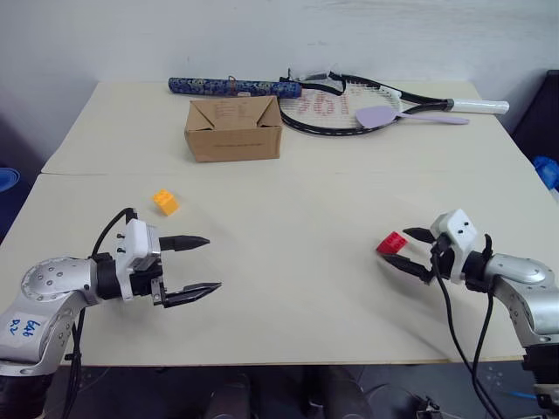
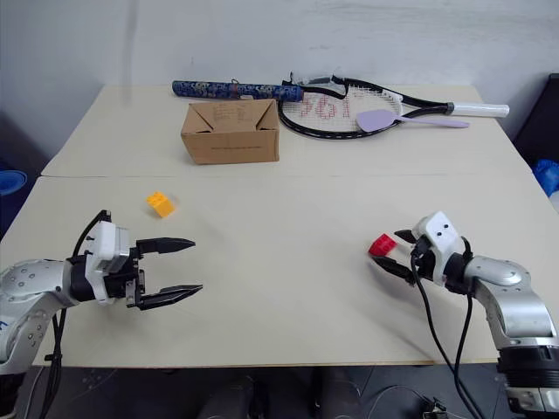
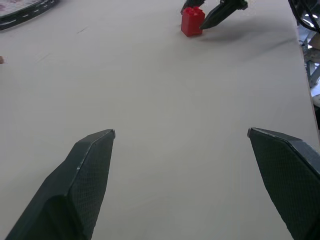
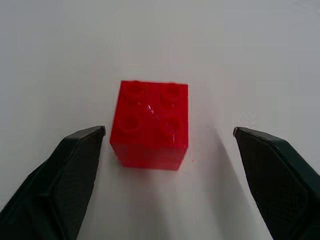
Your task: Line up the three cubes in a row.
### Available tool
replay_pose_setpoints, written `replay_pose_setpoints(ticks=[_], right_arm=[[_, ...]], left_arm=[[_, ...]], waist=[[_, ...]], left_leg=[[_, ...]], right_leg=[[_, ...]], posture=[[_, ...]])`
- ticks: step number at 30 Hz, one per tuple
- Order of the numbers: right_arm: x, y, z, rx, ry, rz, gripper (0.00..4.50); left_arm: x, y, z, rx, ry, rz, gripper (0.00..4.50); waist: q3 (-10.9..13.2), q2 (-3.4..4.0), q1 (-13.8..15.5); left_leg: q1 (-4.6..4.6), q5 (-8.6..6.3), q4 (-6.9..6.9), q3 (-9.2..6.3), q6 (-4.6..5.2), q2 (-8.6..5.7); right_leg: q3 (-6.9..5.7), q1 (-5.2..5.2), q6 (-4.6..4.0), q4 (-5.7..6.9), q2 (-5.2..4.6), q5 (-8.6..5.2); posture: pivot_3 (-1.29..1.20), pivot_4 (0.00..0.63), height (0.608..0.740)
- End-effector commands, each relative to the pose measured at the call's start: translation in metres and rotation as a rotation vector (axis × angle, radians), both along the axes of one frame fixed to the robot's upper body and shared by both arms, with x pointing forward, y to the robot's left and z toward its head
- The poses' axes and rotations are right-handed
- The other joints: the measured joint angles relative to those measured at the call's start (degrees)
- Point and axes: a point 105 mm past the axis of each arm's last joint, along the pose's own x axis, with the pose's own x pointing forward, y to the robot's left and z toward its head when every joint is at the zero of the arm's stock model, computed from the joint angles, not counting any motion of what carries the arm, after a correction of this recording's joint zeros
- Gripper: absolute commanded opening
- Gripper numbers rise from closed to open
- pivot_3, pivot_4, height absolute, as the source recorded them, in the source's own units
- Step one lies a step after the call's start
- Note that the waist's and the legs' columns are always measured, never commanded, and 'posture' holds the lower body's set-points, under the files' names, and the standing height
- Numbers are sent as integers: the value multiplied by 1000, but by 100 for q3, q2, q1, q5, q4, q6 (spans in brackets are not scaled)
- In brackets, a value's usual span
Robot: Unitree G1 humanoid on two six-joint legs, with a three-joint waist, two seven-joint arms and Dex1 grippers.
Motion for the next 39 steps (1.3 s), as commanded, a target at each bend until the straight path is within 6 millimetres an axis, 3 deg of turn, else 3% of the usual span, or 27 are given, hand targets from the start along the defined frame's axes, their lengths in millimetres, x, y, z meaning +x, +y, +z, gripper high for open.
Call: replay_pose_setpoints(ticks=[1,4,6,12,17,21,29,33,39], right_arm=[[2,3,9,-1,-45,46,2910],[6,9,16,39,-83,99,1866],[6,12,19,47,-92,130,1432],[4,9,23,30,-87,185,1439],[-14,48,34,-45,-57,485,1439],[-24,86,23,-158,-2,689,1439],[-5,110,-8,-246,-7,775,1439],[-2,115,-9,-246,-59,815,2627],[-5,105,15,-166,-153,818,4494]], left_arm=[[-1,2,15,-18,-43,6,4500],[3,4,18,-3,-57,8,4500],[4,4,19,-3,-59,7,4500],[4,10,16,12,-51,21,4500],[1,16,12,27,-34,32,4500],[-6,20,0,74,-4,16,4500],[-10,21,1,68,-3,33,4500],[-11,35,6,87,-13,82,4500],[-24,74,15,105,-11,238,4500]], waist=[[0,0,-5],[0,0,-14],[0,0,-11],[0,0,0],[0,1,-25],[1,1,-121],[2,-3,-144],[2,-3,-152],[4,-3,-158]], left_leg=[[2,1,0,1,-1,0],[9,1,0,7,-2,0],[11,1,0,8,-2,0],[8,0,-2,8,-4,-1],[9,0,-2,8,-4,1],[13,-4,-3,8,-14,14],[10,-4,-3,6,-12,5],[12,-5,-3,5,-14,10],[9,-6,-5,7,-15,11]], right_leg=[[1,0,0,1,0,0],[6,2,0,4,1,0],[7,2,0,5,2,0],[7,1,0,1,1,0],[8,0,0,3,2,0],[6,-1,-5,3,11,-3],[4,-1,-6,2,-1,-3],[3,-1,-7,3,3,-4],[3,-5,-9,2,3,-5]], posture=[[0,150,740],[0,150,740],[0,150,740],[0,150,740],[0,150,740],[0,150,740],[0,150,740],[0,150,740],[0,150,740]])
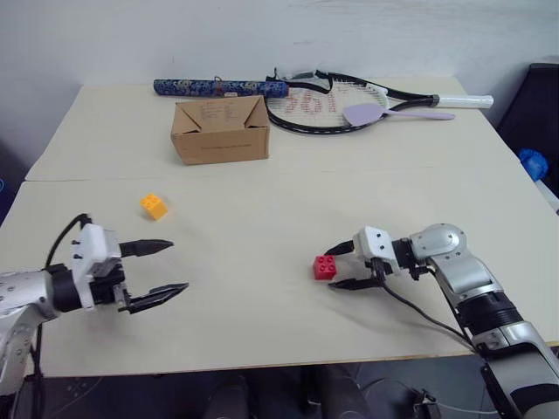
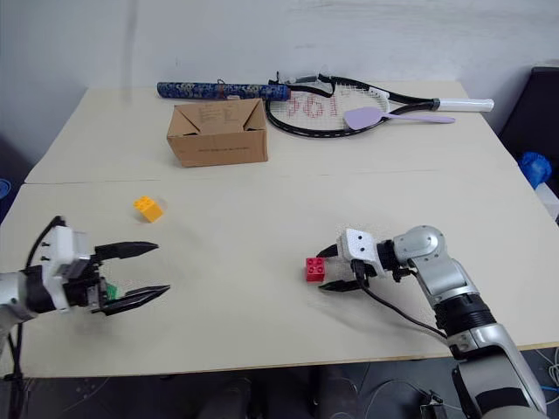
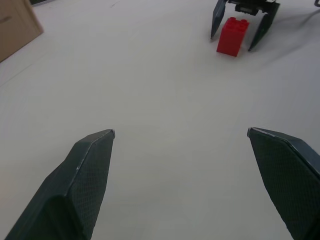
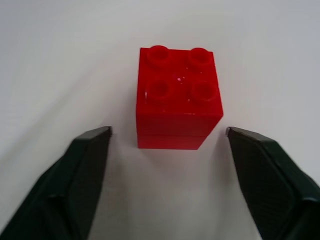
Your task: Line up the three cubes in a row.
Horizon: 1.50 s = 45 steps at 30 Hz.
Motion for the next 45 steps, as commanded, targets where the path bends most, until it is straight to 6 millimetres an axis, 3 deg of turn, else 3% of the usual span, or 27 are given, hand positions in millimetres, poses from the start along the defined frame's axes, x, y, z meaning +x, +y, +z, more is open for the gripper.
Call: replay_pose_setpoints(ticks=[1,5,7,9,13,18,21,27,31,37,40,45], right_arm=[[-5,-13,28,114,-54,3,4494],[-13,-32,50,259,-76,-43,4494],[-24,-48,62,413,-155,-82,4494],[-33,-59,62,478,-193,-123,4494],[-47,-66,48,495,-74,-169,4494],[-56,-62,50,528,-122,-170,4494],[-59,-55,55,541,-151,-144,4494],[-69,-24,65,559,-133,-38,4494],[-69,-9,72,585,-110,-16,4494],[-68,-4,76,583,-102,-7,4494],[-68,-4,77,575,-103,-7,4500],[-70,-6,73,563,-96,-19,4500]], left_arm=[[-11,31,18,23,-55,123,4500],[-31,80,27,13,-77,341,4500],[-63,125,12,-35,6,548,4500],[-88,152,-3,-47,59,689,4500],[-112,166,-30,-66,127,800,4500],[-121,156,-50,-115,134,838,4500],[-105,133,-47,-165,51,818,4500],[-68,82,-45,-272,-133,879,4500],[-57,83,-60,-271,-178,1045,4500],[-41,67,-80,-307,-140,1102,4500],[-39,59,-82,-320,-138,1090,3925],[-39,59,-82,-313,-149,1076,2338]], waist=[[1,-1,6],[1,-2,19],[1,-2,17],[1,-2,1],[2,-5,13],[0,-8,43],[0,-8,42],[-4,-15,50],[-4,-15,28],[-6,-21,87],[-6,-22,149],[-5,-23,166]], left_leg=[[-2,0,1,-1,0,0],[-3,-3,0,-8,3,1],[-2,-4,0,-9,4,1],[1,-10,-7,-9,0,2],[11,-25,-8,0,7,3],[17,-46,-9,-6,-14,0],[17,-48,-9,-6,-17,0],[17,-35,-9,-7,5,-4],[17,-33,-9,-4,6,-3],[18,-33,-7,-3,11,-4],[20,-32,-7,-2,12,-4],[18,-33,-7,-2,13,-3]], right_leg=[[0,0,0,-1,0,0],[-5,2,-1,-6,-3,0],[-6,3,-1,-7,-6,0],[-7,3,-2,-9,-4,-1],[-5,6,-4,-10,-8,-2],[-3,9,-5,-8,-22,-2],[-2,8,-5,-8,-23,-2],[-1,12,-4,-6,-25,-2],[-2,11,-4,-5,-16,-2],[-2,14,-3,-6,-15,-1],[-1,14,-3,-6,-15,-1],[-2,13,-3,-8,-15,-1]], posture=[[0,150,740],[0,150,740],[0,150,740],[0,150,740],[0,150,740],[0,150,740],[0,150,740],[0,150,740],[0,150,740],[0,150,740],[0,150,740],[0,150,740]])
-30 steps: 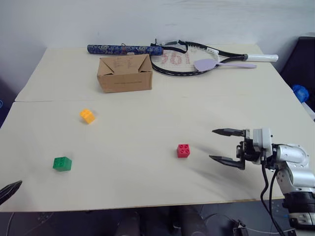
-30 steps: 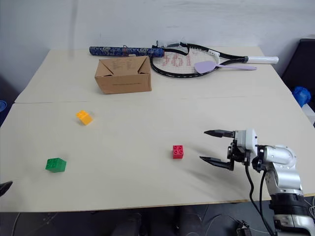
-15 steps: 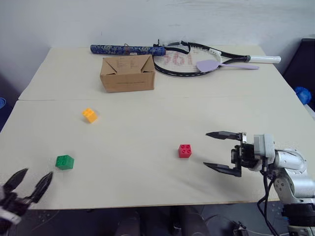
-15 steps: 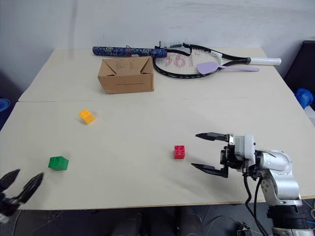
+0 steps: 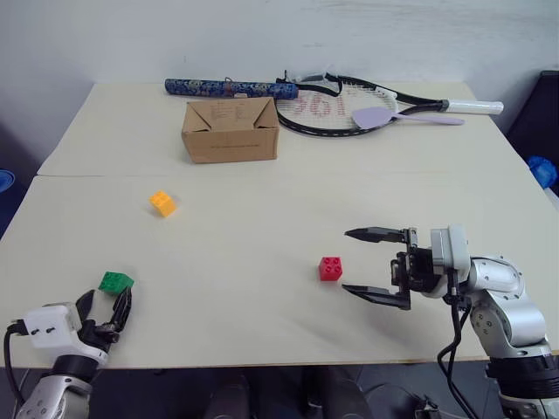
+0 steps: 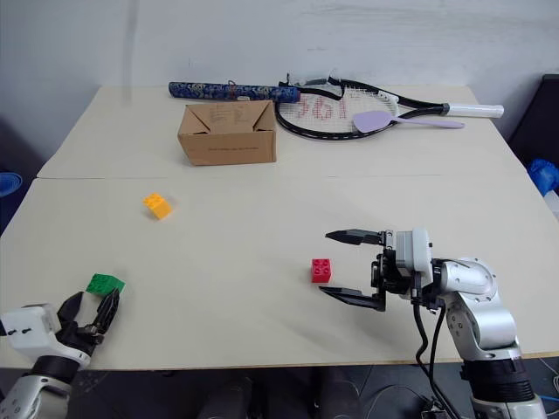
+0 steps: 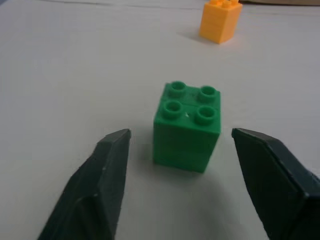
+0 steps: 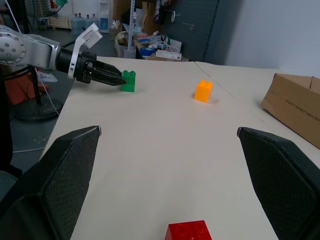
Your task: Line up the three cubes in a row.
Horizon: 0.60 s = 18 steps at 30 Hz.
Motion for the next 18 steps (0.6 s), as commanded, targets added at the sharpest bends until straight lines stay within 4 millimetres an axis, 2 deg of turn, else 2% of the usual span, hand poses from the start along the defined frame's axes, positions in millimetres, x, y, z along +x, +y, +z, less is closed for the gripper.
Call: replay_pose_setpoints(ticks=[1,3,6,9,11,14,16,18], right_arm=[[-8,-1,3,-4,-24,11,4500],[-9,-4,-1,-6,-17,2,4500],[-10,-7,-6,-7,-11,-4,4500],[-12,-10,-10,-11,-5,-9,4500],[-14,-14,-13,-19,3,-15,4500],[-15,-19,-15,-31,5,-23,4500],[-15,-29,-16,-54,6,-45,4500],[-15,-36,-17,-70,8,-59,4500]], left_arm=[[-2,5,5,41,-16,-8,2034],[0,8,6,60,-13,-8,1481],[1,11,8,74,-21,-2,1474],[5,6,15,82,-51,-80,1474],[12,-3,30,70,-91,-212,1474],[16,-29,43,147,-54,-517,1474],[24,-53,58,217,-23,-796,1474],[28,-65,64,276,16,-968,1474]], waist=[[0,-1,3],[0,-1,9],[0,-1,7],[0,-1,6],[2,-5,12],[1,-7,16],[2,-3,17],[3,-2,58]], left_leg=[[0,0,0,0,0,0],[0,0,0,0,1,0],[0,0,0,0,4,0],[0,0,0,0,4,0],[-1,0,0,-1,3,1],[-2,3,2,-6,0,1],[-2,2,2,-6,0,0],[-3,4,3,-8,0,-4]], right_leg=[[0,0,0,0,0,0],[-1,0,0,0,0,0],[0,1,0,0,0,0],[-1,1,0,0,0,0],[-3,0,0,0,0,0],[-7,1,-1,1,-1,0],[-6,1,-2,3,-2,-1],[-9,0,-3,6,-5,-2]], posture=[[0,150,740],[0,150,740],[0,150,740],[0,150,740],[0,150,740],[0,150,740],[0,150,740],[0,150,740]])
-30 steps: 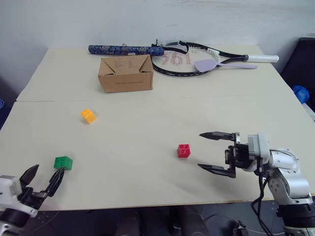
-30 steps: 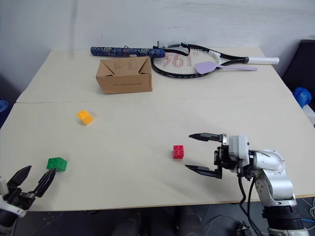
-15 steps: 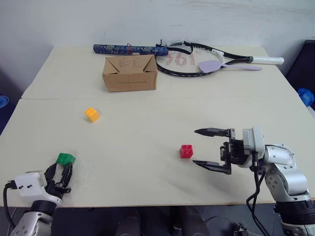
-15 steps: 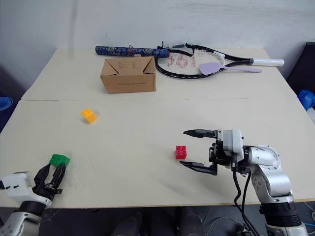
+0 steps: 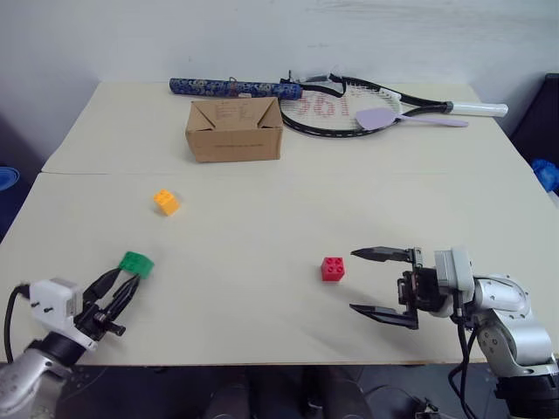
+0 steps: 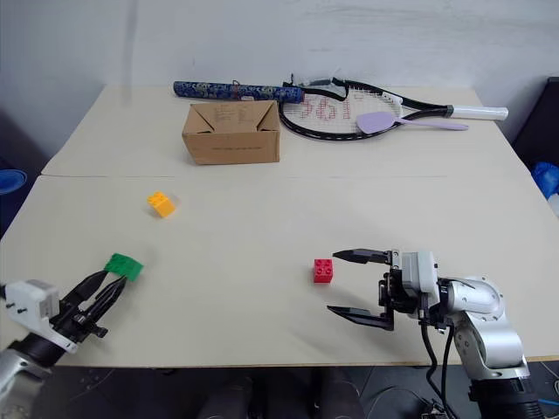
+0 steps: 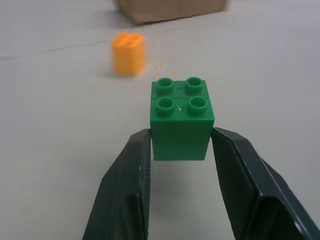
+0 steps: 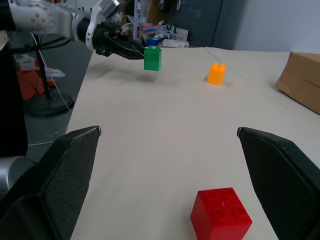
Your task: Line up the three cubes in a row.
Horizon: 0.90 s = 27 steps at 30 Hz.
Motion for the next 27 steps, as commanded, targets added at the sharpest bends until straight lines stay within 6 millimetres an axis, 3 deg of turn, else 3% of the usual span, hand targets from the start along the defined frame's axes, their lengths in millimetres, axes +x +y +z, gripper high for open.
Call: replay_pose_setpoints(ticks=[1,4,9,13,20,27], right_arm=[[0,-18,7,-34,-41,-37,4500],[-1,-28,9,-52,-43,-71,4500],[-5,-31,10,-55,-47,-119,4500],[-14,-33,11,-49,-47,-171,4500],[-27,-34,7,-44,-30,-223,4500],[-30,-36,3,-44,-24,-243,4500]], left_arm=[[2,-37,14,148,33,-391,1474],[18,-65,15,316,67,-646,1474],[53,-105,7,352,63,-772,1474],[64,-132,-8,349,79,-822,1474],[82,-143,-14,369,50,-822,1474],[79,-140,-18,372,72,-889,1474]], waist=[[-3,6,7],[0,22,3],[3,23,-44],[5,19,-34],[8,12,20],[8,13,54]], left_leg=[[-2,2,1,-4,-3,0],[-2,2,0,2,-2,-3],[-2,11,0,16,-5,-2],[2,16,0,39,-7,5],[10,22,4,42,1,3],[10,23,5,42,3,1]], right_leg=[[-4,1,-1,-4,0,0],[0,0,-1,-6,0,0],[5,0,4,-1,21,3],[24,-7,7,6,39,4],[35,-3,14,4,32,8],[36,-4,16,5,29,9]], posture=[[0,150,740],[0,150,740],[0,150,740],[0,150,740],[0,150,740],[0,150,740]])
